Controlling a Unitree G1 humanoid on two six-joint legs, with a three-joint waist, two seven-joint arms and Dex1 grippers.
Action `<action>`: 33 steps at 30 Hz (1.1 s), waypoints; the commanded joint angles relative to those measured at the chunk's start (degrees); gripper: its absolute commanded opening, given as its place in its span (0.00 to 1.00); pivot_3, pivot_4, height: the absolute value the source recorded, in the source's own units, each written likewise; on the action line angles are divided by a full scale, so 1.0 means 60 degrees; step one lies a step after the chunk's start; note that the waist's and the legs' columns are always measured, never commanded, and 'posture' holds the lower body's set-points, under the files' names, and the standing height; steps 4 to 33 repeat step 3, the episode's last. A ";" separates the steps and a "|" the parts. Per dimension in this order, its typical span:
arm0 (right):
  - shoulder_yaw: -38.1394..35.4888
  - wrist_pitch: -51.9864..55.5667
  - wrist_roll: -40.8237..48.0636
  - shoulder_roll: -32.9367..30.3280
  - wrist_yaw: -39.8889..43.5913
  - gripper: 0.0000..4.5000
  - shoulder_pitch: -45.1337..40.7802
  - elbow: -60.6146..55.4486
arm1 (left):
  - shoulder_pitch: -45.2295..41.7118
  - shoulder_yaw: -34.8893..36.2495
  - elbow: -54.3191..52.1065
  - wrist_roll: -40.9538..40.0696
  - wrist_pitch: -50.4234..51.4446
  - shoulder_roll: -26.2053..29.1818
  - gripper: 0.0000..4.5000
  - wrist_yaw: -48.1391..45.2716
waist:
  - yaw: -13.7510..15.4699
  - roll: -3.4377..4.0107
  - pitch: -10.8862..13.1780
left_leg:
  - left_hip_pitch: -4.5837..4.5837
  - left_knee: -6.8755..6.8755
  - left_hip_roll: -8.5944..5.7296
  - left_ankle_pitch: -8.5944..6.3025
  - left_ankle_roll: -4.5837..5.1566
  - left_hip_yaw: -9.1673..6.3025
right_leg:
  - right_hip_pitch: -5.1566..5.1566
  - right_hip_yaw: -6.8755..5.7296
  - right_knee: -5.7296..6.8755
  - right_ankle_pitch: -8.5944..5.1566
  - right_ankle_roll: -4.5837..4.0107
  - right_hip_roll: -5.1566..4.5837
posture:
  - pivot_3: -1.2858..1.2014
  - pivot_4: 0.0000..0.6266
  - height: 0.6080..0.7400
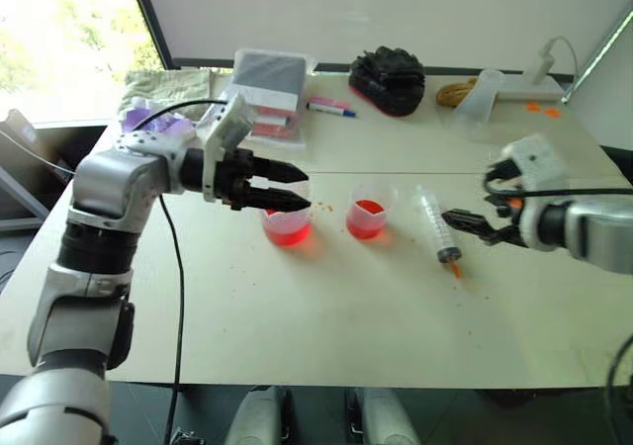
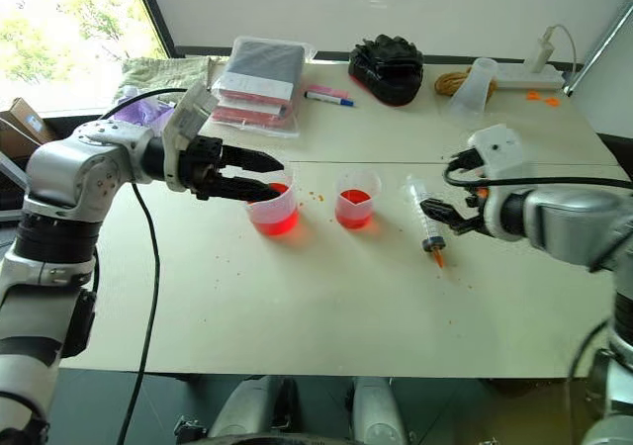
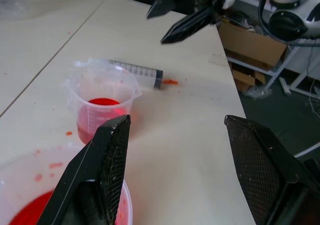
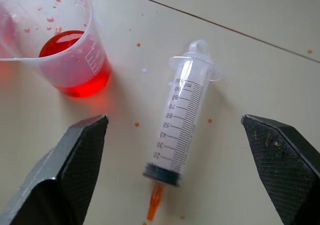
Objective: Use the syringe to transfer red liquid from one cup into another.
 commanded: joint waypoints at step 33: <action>-0.2228 -0.0382 0.0662 -0.1206 0.2589 0.99 0.1795 -0.1974 | -0.0377 0.0330 0.0052 -0.0261 0.0025 0.0581 0.70 -0.0297 | -0.0003 0.0000 0.0000 | 0.0013 0.0001 0.0000 0.0000 0.0000 0.0000 | 0.0012 0.0001 0.0003 0.0000 -0.0001 -0.0002 | 0.52 0.24 1.00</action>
